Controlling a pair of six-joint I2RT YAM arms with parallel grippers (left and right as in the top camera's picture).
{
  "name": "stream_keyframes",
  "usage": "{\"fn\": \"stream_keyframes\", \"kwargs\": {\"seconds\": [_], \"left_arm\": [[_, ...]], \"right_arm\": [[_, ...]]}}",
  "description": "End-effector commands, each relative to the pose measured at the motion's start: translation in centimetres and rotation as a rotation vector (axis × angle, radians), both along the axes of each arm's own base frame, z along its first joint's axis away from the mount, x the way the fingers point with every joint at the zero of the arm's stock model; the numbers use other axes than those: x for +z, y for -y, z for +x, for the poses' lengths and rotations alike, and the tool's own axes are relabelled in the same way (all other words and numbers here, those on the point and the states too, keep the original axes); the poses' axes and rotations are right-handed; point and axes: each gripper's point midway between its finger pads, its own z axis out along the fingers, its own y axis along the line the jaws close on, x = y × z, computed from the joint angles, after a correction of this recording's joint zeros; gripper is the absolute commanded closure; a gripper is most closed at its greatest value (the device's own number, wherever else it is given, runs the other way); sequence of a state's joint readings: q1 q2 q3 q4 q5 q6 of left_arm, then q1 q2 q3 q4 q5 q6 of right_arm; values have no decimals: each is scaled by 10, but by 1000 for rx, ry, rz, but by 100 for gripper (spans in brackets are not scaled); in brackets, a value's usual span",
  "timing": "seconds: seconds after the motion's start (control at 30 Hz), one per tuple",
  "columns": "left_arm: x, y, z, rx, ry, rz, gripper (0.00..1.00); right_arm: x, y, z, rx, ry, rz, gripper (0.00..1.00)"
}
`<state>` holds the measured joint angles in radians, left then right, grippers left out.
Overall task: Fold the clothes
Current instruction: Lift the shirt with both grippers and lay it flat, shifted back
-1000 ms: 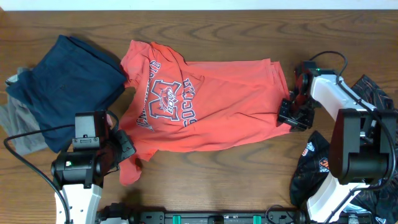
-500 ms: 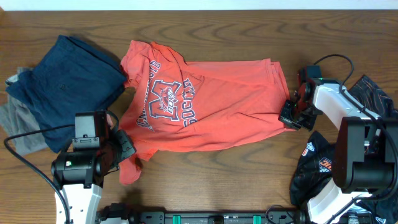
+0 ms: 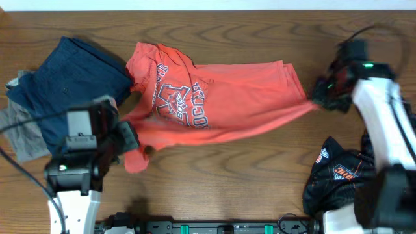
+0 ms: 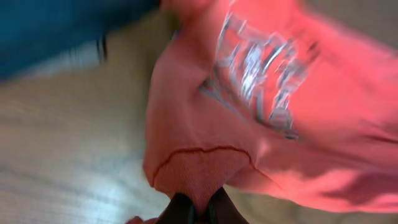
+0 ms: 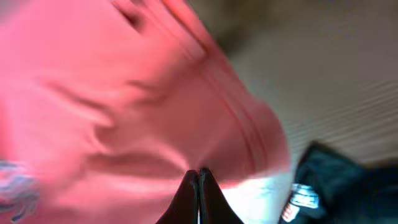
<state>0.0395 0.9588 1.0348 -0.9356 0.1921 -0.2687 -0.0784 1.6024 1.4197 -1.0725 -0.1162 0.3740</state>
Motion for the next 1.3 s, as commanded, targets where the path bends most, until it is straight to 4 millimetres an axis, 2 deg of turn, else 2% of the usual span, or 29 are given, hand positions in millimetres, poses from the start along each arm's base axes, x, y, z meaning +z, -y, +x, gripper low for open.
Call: {"fn": "stream_keyframes", "kwargs": {"seconds": [0.0,0.1,0.2,0.3,0.4,0.5,0.63,0.77,0.93,1.07,1.17,1.27], "left_arm": [[62,3,17,-45,151,6,94],[109,14,27,-91,257,-35,94],[156,16,33,-103,366,-35,94],[206,16,31,-120,491,-5,94],[254,15,20,-123,615,21,94],[291,15,8,-124,713,36,94],[318,7,-1,-82,789,77,94],[316,3,5,-65,773,85,94],[275,4,42,-82,611,61,94],[234,13,86,-147,474,25,95],[199,12,128,-160,385,19,94],[177,20,177,-222,391,-6,94]], "right_arm": [[60,12,-4,11,147,-39,99],[103,18,-15,20,242,-66,99],[142,23,-26,29,327,-96,99],[180,27,-34,33,409,-127,99],[215,34,-39,12,490,-152,99],[245,45,-43,-26,565,-178,99],[280,62,-52,-84,657,-219,99],[293,73,-55,-116,693,-245,99],[273,76,-38,-77,624,-240,99],[240,73,-8,-27,531,-193,99],[214,69,22,9,474,-166,99],[199,66,67,45,507,-149,99]]}}
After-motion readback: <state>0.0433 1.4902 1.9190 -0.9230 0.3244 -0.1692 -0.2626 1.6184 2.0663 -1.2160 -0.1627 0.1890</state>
